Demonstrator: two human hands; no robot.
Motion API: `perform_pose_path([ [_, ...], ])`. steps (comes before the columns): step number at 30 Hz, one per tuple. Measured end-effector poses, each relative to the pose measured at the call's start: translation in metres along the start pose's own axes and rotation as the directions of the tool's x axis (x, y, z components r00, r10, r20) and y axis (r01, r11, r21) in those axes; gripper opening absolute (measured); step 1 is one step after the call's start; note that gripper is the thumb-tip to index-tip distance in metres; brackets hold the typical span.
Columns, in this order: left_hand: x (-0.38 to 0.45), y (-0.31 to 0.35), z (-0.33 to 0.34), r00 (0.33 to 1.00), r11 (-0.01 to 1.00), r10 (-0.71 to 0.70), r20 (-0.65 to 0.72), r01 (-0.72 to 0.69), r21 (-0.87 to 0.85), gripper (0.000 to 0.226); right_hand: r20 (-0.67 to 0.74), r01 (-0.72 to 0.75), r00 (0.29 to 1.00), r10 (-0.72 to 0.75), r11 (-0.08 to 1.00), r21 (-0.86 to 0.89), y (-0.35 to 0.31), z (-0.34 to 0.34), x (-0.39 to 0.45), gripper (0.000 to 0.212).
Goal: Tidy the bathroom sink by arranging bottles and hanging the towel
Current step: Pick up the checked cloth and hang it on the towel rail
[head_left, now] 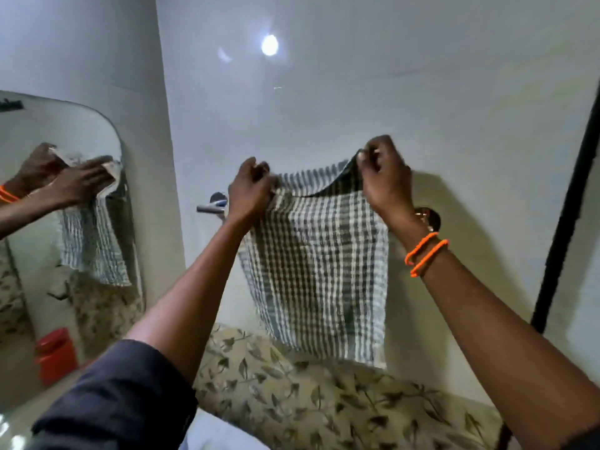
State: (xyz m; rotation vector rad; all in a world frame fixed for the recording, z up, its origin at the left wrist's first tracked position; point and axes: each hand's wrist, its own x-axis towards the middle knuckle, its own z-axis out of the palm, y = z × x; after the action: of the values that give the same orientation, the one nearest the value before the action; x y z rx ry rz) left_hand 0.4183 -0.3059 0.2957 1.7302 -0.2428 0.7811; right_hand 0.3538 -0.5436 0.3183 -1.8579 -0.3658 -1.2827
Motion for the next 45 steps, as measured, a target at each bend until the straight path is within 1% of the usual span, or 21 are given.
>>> perform_pose_path([
  [2, -0.002, -0.012, 0.004, 0.991, 0.929, 0.133, -0.013, -0.120, 0.350, 0.053, 0.159, 0.073, 0.986, -0.050, 0.987, -0.144, 0.011, 0.006, -0.004, 0.008],
  [4, -0.001, -0.026, 0.004, 0.986, 0.820, 0.142, 0.081, -0.163, 0.549, 0.065, 0.361, 0.087, 0.931, 0.046, 0.936, -0.342, 0.022, 0.008, -0.005, 0.010],
  [6, 0.004, -0.034, -0.004, 0.982, 0.775, 0.069, 0.173, -0.162, 0.611, 0.073, 0.562, 0.101, 0.791, 0.243, 0.854, -0.511, 0.027, 0.008, -0.005, 0.020],
  [7, 0.006, -0.034, -0.007, 0.984, 0.805, 0.048, 0.170, -0.138, 0.577, 0.075, 0.605, 0.109, 0.739, 0.297, 0.832, -0.543, 0.029, 0.010, -0.003, 0.024],
  [9, 0.003, -0.035, -0.012, 0.993, 0.891, 0.115, 0.019, -0.111, 0.440, 0.071, 0.584, 0.130, 0.759, 0.287, 0.813, -0.568, 0.025, 0.011, -0.002, 0.027],
  [11, -0.009, -0.045, -0.018, 0.924, 0.933, 0.205, -0.324, -0.084, 0.351, 0.056, 0.474, 0.132, 0.864, 0.169, 0.833, -0.538, 0.021, 0.008, -0.007, 0.030],
  [13, -0.027, -0.064, -0.021, 0.834, 0.969, 0.072, -0.547, 0.072, 0.237, 0.045, 0.457, 0.149, 0.887, 0.058, 0.903, -0.404, 0.016, -0.002, -0.017, 0.033],
  [14, -0.036, -0.078, -0.023, 0.838, 0.978, -0.058, -0.543, 0.158, 0.139, 0.043, 0.516, 0.176, 0.857, 0.021, 0.928, -0.329, 0.013, -0.007, -0.021, 0.034],
  [16, -0.052, -0.108, -0.026, 0.895, 0.961, -0.276, -0.351, 0.265, -0.079, 0.042, 0.646, 0.215, 0.763, -0.005, 0.945, -0.247, 0.010, -0.016, -0.025, 0.033],
  [18, -0.064, -0.128, -0.033, 0.942, 0.951, -0.282, -0.179, 0.251, -0.178, 0.032, 0.682, 0.198, 0.732, -0.006, 0.959, -0.204, 0.012, -0.021, -0.025, 0.029],
  [22, -0.060, -0.121, -0.047, 0.946, 0.981, -0.148, -0.288, 0.104, -0.163, 0.041, 0.637, 0.178, 0.769, -0.040, 0.972, -0.154, 0.016, -0.024, -0.017, 0.003],
  [24, -0.041, -0.101, -0.048, 0.940, 0.995, -0.082, -0.330, 0.056, -0.088, 0.048, 0.588, 0.253, 0.808, -0.035, 0.923, -0.292, 0.019, -0.018, -0.007, 0.004],
  [26, -0.016, -0.078, -0.045, 0.941, 0.994, -0.067, -0.332, 0.090, 0.056, 0.045, 0.504, 0.279, 0.863, 0.002, 0.831, -0.481, 0.021, -0.014, 0.003, 0.008],
  [28, 0.000, -0.060, -0.039, 0.933, 0.958, -0.048, -0.357, 0.143, 0.247, 0.046, 0.419, 0.295, 0.907, -0.036, 0.765, -0.573, 0.021, -0.011, 0.006, 0.019],
  [30, 0.004, -0.052, -0.032, 0.903, 0.900, 0.010, -0.429, 0.179, 0.397, 0.050, 0.356, 0.352, 0.922, -0.155, 0.720, -0.598, 0.018, -0.010, 0.000, 0.034],
  [32, -0.003, -0.054, -0.027, 0.871, 0.878, 0.162, -0.464, 0.088, 0.471, 0.037, 0.315, 0.359, 0.923, -0.221, 0.791, -0.496, 0.016, -0.016, -0.011, 0.024],
  [33, -0.008, -0.059, -0.025, 0.876, 0.870, 0.238, -0.420, 0.000, 0.494, 0.034, 0.356, 0.344, 0.913, -0.198, 0.841, -0.417, 0.017, -0.020, -0.017, 0.021],
  [35, -0.020, -0.072, -0.023, 0.900, 0.831, 0.350, -0.261, -0.170, 0.530, 0.041, 0.537, 0.315, 0.838, -0.097, 0.890, -0.331, 0.018, -0.028, -0.025, 0.024],
  [38, -0.025, -0.087, -0.023, 0.900, 0.769, 0.403, -0.167, -0.234, 0.595, 0.044, 0.680, 0.242, 0.733, -0.019, 0.941, -0.235, 0.019, -0.033, -0.029, 0.021],
  [40, -0.022, -0.085, -0.024, 0.900, 0.734, 0.398, -0.179, -0.196, 0.650, 0.046, 0.672, 0.244, 0.740, -0.030, 0.943, -0.227, 0.022, -0.031, -0.026, 0.020],
  [45, -0.032, -0.091, -0.025, 0.891, 0.699, 0.401, -0.214, -0.146, 0.700, 0.038, 0.630, 0.342, 0.777, 0.000, 0.840, -0.422, 0.027, -0.024, -0.016, 0.030],
])
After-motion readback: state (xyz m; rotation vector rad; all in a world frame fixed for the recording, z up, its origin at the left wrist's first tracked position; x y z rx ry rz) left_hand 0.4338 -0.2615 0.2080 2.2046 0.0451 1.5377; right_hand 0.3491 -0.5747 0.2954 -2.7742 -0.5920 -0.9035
